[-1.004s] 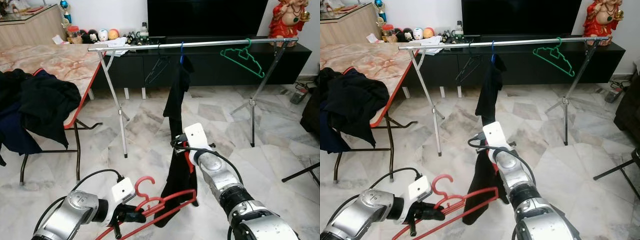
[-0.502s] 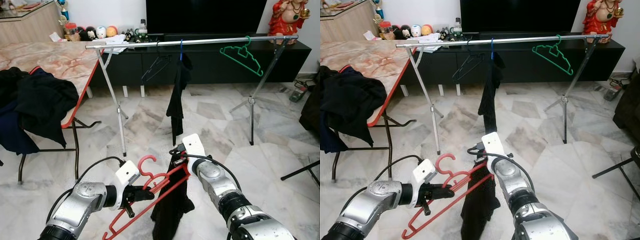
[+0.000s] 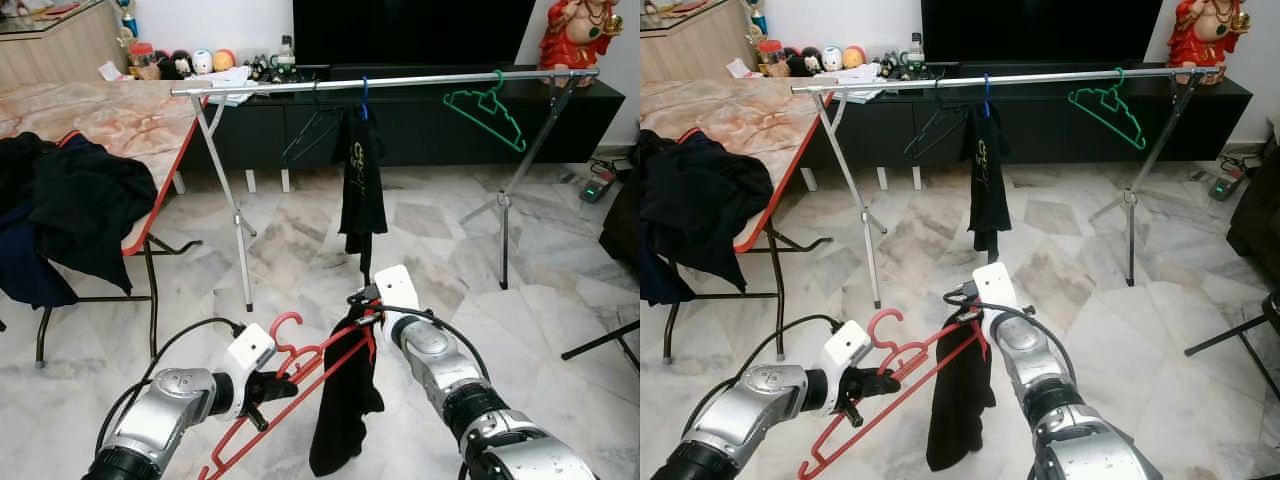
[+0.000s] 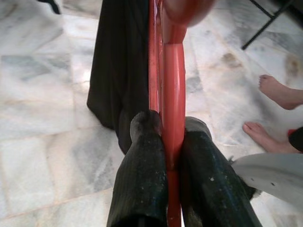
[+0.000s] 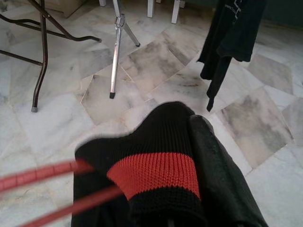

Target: Hang hanger

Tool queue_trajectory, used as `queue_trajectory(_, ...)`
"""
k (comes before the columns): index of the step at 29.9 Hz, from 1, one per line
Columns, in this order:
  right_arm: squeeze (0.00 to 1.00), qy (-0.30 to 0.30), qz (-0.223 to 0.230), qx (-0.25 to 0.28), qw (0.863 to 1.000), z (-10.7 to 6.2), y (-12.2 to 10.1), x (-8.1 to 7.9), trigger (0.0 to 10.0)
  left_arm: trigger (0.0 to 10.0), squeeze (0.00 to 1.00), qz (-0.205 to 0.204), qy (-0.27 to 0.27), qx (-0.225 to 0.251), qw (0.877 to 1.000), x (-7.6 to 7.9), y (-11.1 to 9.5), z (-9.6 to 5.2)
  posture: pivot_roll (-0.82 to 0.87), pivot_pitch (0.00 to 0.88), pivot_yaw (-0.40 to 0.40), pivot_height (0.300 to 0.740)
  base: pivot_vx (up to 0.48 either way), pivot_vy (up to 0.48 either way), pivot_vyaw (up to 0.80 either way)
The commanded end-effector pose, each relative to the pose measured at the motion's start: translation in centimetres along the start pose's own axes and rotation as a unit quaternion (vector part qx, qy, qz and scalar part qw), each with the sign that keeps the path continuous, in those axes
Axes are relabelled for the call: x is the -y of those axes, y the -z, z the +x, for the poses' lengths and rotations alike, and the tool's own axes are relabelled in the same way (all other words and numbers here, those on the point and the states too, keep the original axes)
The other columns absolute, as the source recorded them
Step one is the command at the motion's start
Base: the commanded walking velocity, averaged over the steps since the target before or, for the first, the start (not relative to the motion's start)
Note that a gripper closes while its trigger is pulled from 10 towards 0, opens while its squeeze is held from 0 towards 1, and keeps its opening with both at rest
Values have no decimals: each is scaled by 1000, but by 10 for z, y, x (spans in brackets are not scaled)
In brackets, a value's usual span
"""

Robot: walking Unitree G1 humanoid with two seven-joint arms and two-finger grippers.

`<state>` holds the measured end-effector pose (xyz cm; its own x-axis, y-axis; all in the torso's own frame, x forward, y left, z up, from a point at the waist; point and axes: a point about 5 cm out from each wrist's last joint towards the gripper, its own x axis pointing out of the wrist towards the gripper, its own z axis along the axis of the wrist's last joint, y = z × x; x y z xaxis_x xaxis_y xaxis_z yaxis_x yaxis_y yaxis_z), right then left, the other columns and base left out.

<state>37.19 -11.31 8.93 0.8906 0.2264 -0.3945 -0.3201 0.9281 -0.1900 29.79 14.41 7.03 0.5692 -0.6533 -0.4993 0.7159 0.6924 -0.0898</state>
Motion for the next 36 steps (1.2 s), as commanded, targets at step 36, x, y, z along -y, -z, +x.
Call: queue_trajectory(36,0,-4,58,46,997,2,-25,-1,10000,10000,0,-30,29,42,998,3,-7,-5,89,75,14,740,0,0,0)
